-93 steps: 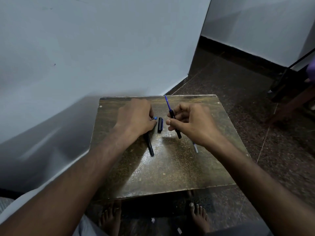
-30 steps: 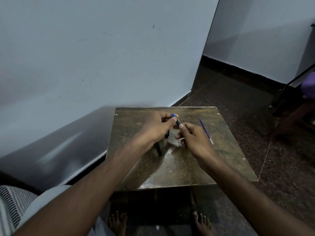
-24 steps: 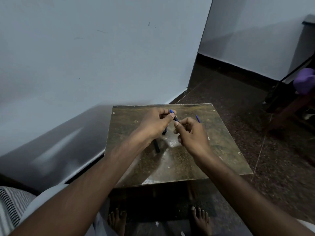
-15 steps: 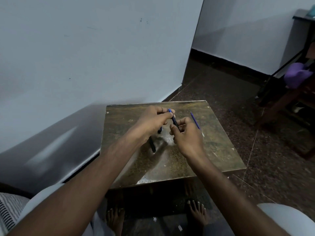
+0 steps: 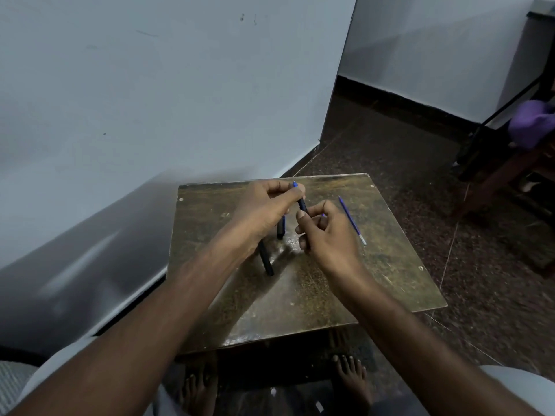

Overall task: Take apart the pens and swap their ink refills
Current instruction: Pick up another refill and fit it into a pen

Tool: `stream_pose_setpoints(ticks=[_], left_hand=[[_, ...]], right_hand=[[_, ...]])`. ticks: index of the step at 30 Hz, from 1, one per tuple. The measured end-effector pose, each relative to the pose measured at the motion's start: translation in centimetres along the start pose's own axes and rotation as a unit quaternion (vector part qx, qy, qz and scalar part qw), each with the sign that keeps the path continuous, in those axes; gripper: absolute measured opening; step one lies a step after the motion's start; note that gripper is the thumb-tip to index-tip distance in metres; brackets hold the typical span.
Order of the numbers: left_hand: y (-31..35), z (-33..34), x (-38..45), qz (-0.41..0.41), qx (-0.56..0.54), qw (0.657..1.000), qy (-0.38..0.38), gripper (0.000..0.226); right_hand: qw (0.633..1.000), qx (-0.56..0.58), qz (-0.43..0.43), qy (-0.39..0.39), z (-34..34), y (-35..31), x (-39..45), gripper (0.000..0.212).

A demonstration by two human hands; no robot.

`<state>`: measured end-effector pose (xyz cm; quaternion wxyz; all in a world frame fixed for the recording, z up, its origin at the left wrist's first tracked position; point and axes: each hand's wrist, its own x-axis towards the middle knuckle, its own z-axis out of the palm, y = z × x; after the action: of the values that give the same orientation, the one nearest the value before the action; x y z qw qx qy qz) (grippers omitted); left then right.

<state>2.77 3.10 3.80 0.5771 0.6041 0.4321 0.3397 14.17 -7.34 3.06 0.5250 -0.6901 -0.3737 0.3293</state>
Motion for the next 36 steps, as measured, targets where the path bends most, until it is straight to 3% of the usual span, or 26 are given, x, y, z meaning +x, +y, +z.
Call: stream_pose_setpoints(ticks=[5,10,12,17,22,25,28,32,34,36], left_hand=[[-0.5,-0.1,-0.1,0.033,-0.040,0.998,0.040,0.019],[-0.2,-0.5,-0.1,0.018,-0.055,0.998,0.028,0.021],[0.1,-0.7,-0.3,-0.001,-0.065,0.998,0.011,0.019],[0.3,-0.4,-0.7,-0.019,-0.054,0.998,-0.014,0.017],[0.2,-0.2,-0.9,-0.001,-0.038,0.999,-0.025,0.015],[0.4,-0.1,-1.0,-0.012,-0.079,0.994,-0.072,0.016],[0.6,-0.3,-0.8,-0.045,-0.142,0.982,-0.119,0.018],[0.7,-0.7,-0.8,-0.066,-0.138,0.975,-0.159,0.022],[0.6,-0.6,-1.0,-0.057,-0.124,0.978,-0.156,0.026],[0.5,-0.6,-0.8,0.019,0.021,0.994,-0.101,0.027]], right_hand=[[0.999,0.000,0.016,-0.043,-0.1,-0.6,0.5,0.032],[1.000,-0.001,-0.011,-0.024,-0.1,-1.1,0.4,0.017],[0.999,0.008,-0.013,-0.029,-0.1,-1.0,0.2,0.021],[0.986,0.130,0.076,-0.073,-0.6,-0.8,0.2,0.036],[1.000,0.001,-0.012,-0.023,-1.3,-0.4,0.0,0.016],[0.999,0.007,-0.030,-0.019,-1.0,0.0,-0.7,0.016],[0.994,0.092,0.013,-0.054,-0.7,-0.1,-1.0,0.023],[0.951,0.250,0.116,-0.138,-0.6,-0.6,-0.7,0.027],[0.960,0.204,0.118,-0.151,-1.1,-0.8,-0.3,0.029],[0.989,0.019,0.053,-0.140,-2.0,-1.0,0.2,0.031]])
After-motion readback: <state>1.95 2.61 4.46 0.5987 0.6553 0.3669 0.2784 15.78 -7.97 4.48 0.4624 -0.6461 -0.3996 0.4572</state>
